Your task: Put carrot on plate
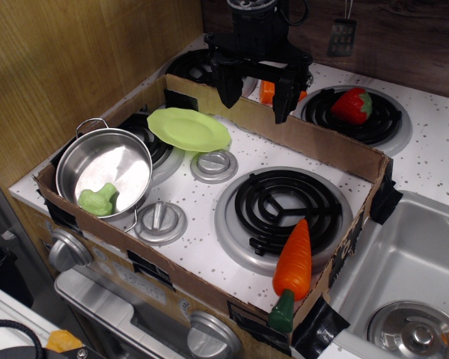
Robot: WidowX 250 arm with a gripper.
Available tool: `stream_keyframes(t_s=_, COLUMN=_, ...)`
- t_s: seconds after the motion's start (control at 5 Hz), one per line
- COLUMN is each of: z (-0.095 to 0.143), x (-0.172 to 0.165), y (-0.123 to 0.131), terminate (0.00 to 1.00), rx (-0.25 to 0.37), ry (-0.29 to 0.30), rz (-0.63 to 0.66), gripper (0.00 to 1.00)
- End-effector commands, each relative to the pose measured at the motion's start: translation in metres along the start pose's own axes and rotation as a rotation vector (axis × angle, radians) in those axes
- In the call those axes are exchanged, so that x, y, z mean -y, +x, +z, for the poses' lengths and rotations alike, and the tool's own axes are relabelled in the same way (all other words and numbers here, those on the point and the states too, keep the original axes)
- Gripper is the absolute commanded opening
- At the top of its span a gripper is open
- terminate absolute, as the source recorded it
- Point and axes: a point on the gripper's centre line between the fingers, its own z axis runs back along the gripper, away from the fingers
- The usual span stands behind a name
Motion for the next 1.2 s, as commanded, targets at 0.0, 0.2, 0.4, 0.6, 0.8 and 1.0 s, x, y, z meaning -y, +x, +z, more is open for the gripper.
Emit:
stream_keyframes(t_s=0.0, z=0.0, x=0.0, y=0.0, terminate=0.0, rx=0.0, ry=0.0, rz=0.0, gripper=1.0)
stream_keyframes(t_s=0.2, z=0.011, x=0.003, y=-0.006, terminate=0.0, rx=-0.045, ry=-0.063, rz=0.116, gripper=1.0)
stream_keyframes(t_s=0.4, z=0.027, x=0.013, y=-0.016, terminate=0.0, rx=-0.07, ry=-0.077, rz=0.184, gripper=1.0)
stream_keyframes(t_s=0.6, z=0.035, x=0.03, y=-0.033, terminate=0.0, rx=-0.076, ry=-0.082, rz=0.256, gripper=1.0)
stream_keyframes(t_s=0.8, z=0.028, x=0.045, y=-0.056, terminate=0.0, rx=-0.086, ry=-0.18, rz=0.342, gripper=1.0)
stream_keyframes(t_s=1.0, z=0.027, x=0.057, y=-0.075, terminate=0.0, rx=-0.071, ry=-0.214, rz=0.396, gripper=1.0)
